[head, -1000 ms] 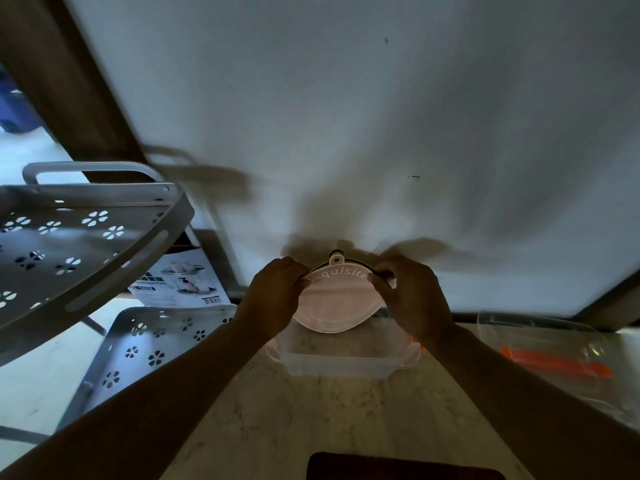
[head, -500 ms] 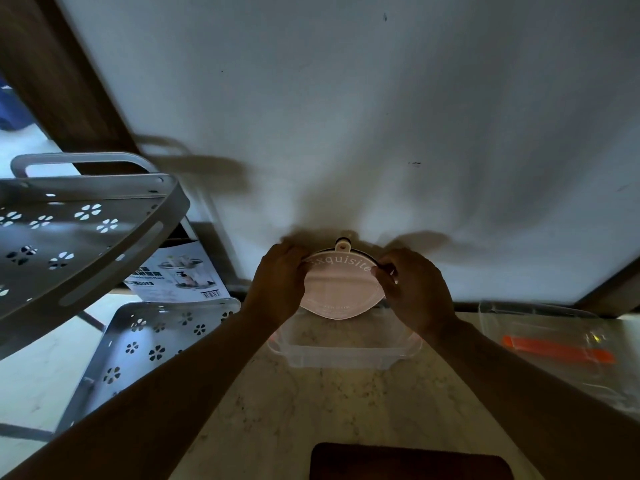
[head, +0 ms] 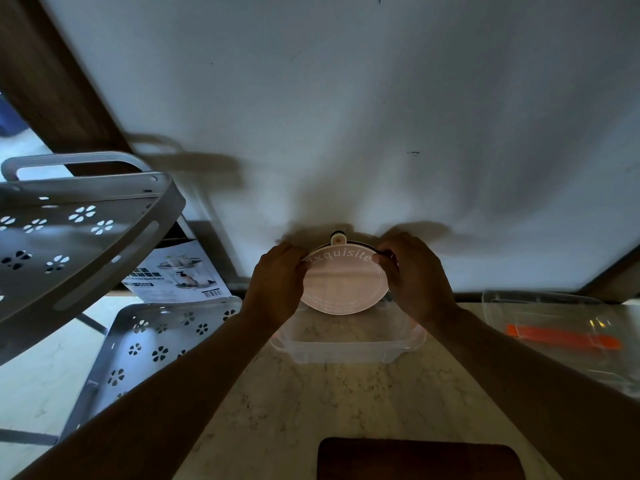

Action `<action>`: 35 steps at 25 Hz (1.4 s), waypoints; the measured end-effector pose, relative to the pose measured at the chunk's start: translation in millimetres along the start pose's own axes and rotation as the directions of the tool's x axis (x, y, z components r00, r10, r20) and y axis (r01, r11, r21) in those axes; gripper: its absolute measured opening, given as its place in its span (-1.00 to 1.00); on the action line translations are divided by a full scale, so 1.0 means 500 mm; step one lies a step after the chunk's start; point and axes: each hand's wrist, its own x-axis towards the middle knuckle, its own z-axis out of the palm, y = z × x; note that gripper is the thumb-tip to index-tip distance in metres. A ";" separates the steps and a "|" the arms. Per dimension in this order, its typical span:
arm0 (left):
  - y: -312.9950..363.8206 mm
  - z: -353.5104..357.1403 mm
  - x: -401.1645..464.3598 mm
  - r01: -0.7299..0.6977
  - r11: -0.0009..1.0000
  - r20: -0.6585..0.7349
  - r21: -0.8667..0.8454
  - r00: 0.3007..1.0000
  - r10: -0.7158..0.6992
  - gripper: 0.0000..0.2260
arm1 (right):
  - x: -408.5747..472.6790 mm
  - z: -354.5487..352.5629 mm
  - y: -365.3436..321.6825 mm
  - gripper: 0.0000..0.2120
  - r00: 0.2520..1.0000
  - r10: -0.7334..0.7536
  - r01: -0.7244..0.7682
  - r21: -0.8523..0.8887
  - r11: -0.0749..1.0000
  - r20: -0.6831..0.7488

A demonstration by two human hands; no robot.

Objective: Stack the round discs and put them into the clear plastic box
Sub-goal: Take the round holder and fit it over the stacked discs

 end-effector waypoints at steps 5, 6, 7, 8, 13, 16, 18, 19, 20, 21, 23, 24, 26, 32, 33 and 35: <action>0.005 -0.006 -0.001 -0.028 0.999 -0.001 0.037 1.000 0.028 -0.87 | -0.010 0.007 -0.006 -0.92 0.999 0.027 -0.027 0.004 1.000 -0.020; 0.005 -0.006 -0.001 -0.032 0.999 -0.001 0.038 0.999 0.032 -0.87 | -0.013 0.008 -0.006 -0.92 0.999 0.034 -0.034 0.006 0.999 -0.022; 0.005 -0.005 0.001 -0.035 0.999 -0.004 0.036 0.999 0.036 -0.87 | -0.013 0.008 -0.005 -0.92 0.999 0.036 -0.036 0.010 0.999 -0.023; 0.005 -0.004 0.001 -0.035 0.999 -0.008 0.033 0.999 0.035 -0.87 | -0.013 0.007 -0.005 -0.93 0.999 0.033 -0.033 0.012 0.999 -0.024; 0.006 0.002 -0.006 -0.062 0.996 -0.008 0.070 0.998 0.063 -0.86 | -0.010 0.014 -0.006 -0.91 0.999 0.031 -0.031 -0.010 0.999 -0.008; 0.006 0.009 -0.010 -0.087 0.986 -0.010 0.145 0.996 0.090 -0.79 | -0.009 0.020 -0.003 -0.81 0.999 0.028 -0.025 -0.063 0.998 0.043; 0.008 0.012 -0.008 -0.077 0.984 0.017 0.161 0.997 0.075 -0.76 | -0.005 0.021 -0.002 -0.78 0.997 0.015 -0.007 -0.100 0.995 0.073; 0.008 0.014 -0.007 -0.059 0.987 0.039 0.149 0.998 0.053 -0.74 | -0.003 0.020 -0.001 -0.76 0.997 0.014 -0.006 -0.103 0.995 0.079; 0.008 0.015 -0.006 -0.043 0.991 0.057 0.130 0.998 0.035 -0.71 | -0.001 0.018 -0.001 -0.75 0.997 0.015 -0.007 -0.097 0.995 0.080; 0.005 0.017 -0.006 -0.032 0.993 0.066 0.116 0.997 0.025 -0.69 | 0.001 0.017 -0.001 -0.75 0.997 0.019 -0.012 -0.086 0.996 0.079; 0.000 0.019 -0.005 -0.002 0.993 0.095 0.114 0.995 -0.009 -0.65 | 0.004 0.018 0.000 -0.76 0.996 0.039 -0.034 -0.065 0.997 0.076; -0.002 0.019 -0.004 0.014 0.993 0.101 0.114 0.995 -0.026 -0.68 | 0.004 0.018 0.000 -0.76 0.996 0.047 -0.043 -0.061 0.997 0.076; -0.002 0.014 -0.006 0.028 0.995 0.108 0.094 0.993 -0.039 -0.76 | 0.002 0.017 -0.003 -0.76 0.995 0.045 -0.040 -0.056 0.998 0.086; 0.013 -0.008 -0.013 0.040 0.997 0.165 0.062 0.985 -0.050 -0.83 | -0.002 -0.017 0.001 -0.77 0.994 -0.019 0.025 -0.056 0.998 0.105; 0.015 -0.010 -0.015 0.029 0.997 0.177 0.070 0.983 -0.041 -0.83 | -0.006 -0.022 0.004 -0.79 0.993 -0.050 0.059 -0.084 0.995 0.108; 0.013 -0.011 -0.018 0.021 0.994 0.207 0.104 0.978 -0.042 -0.82 | -0.012 -0.025 0.008 -0.80 0.985 -0.089 0.109 -0.134 0.985 0.146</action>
